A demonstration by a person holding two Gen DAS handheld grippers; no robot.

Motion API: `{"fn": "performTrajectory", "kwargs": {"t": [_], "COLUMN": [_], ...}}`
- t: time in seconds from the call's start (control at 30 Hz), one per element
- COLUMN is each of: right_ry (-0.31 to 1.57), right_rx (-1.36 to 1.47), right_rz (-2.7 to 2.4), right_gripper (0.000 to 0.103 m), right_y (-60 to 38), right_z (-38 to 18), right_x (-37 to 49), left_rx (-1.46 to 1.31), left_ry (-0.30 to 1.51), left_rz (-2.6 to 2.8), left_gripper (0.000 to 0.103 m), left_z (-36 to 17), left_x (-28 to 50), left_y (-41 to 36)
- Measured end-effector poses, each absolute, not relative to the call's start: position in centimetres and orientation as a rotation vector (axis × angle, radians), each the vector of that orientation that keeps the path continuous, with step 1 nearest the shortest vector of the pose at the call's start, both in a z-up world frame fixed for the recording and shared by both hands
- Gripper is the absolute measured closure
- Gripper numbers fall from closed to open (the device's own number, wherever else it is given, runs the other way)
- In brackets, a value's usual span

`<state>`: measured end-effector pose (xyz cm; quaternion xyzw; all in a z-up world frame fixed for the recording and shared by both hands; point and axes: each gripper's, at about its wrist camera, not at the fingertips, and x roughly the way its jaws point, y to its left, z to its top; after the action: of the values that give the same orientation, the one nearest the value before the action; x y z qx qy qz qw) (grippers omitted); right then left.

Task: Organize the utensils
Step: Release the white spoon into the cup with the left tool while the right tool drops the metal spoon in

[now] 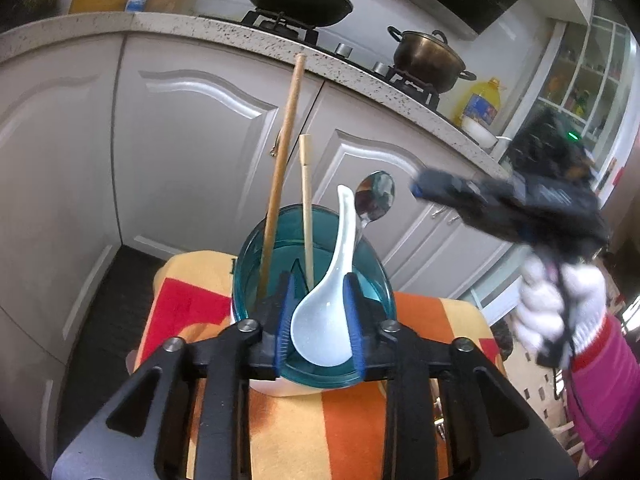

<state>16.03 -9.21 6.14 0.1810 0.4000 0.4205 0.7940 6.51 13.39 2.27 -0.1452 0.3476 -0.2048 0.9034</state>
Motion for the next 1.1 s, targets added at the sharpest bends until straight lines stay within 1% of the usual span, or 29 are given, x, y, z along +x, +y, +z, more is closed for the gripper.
{"fn": "performTrajectory", "kwargs": {"t": [0.07,0.1,0.13,0.17,0.2,0.33,0.53,0.57,0.63,0.67,0.83,0.97,1.1], "right_ry": [0.898,0.916,0.927,0.944,0.957,0.989,0.999,0.994,0.968,0.957,0.889,0.853,0.865], "right_rx": [0.349,0.321,0.301,0.272,0.254,0.249,0.213,0.195,0.159,0.147,0.072,-0.043,-0.025], "right_rz": [0.969,0.970,0.957,0.934,0.917,0.866,0.846,0.840,0.838,0.843,0.882,0.902,0.904], "right_gripper": [0.095,0.089,0.079,0.075,0.073,0.073,0.074,0.076,0.089,0.090,0.091,0.091,0.091], "right_y": [-7.9,-7.1,-6.7,-6.0,-5.5,-4.5,-3.3,-3.1,-2.7,-2.7,-2.6,-1.4,-1.9], "right_z": [5.7,5.2,4.7,4.1,3.6,2.0,1.0,1.0,1.0,1.1,2.3,2.5,2.3], "right_x": [14.8,14.4,14.2,14.3,14.4,15.5,16.9,16.9,16.6,16.4,14.1,11.9,11.3], "left_rx": [-0.300,-0.295,-0.292,-0.292,-0.292,-0.275,-0.319,-0.323,-0.321,-0.317,-0.334,-0.352,-0.349], "left_ry": [0.723,0.721,0.719,0.718,0.715,0.707,0.719,0.719,0.720,0.722,0.724,0.722,0.716], "left_rz": [-0.417,-0.414,-0.412,-0.413,-0.415,-0.407,-0.372,-0.371,-0.368,-0.368,-0.363,-0.352,-0.349], "left_gripper": [0.078,0.078,0.078,0.078,0.078,0.078,0.078,0.078,0.078,0.078,0.078,0.078,0.078], "left_z": [2.2,2.3,2.3,2.4,2.5,2.9,2.7,2.7,2.6,2.6,2.4,2.4,2.8], "left_x": [6.6,6.6,6.6,6.5,6.3,6.0,6.2,6.1,6.0,5.9,5.9,5.9,5.4], "left_y": [13.4,13.3,13.3,13.3,13.3,13.7,15.2,15.3,15.4,15.4,15.5,15.7,15.8]}}
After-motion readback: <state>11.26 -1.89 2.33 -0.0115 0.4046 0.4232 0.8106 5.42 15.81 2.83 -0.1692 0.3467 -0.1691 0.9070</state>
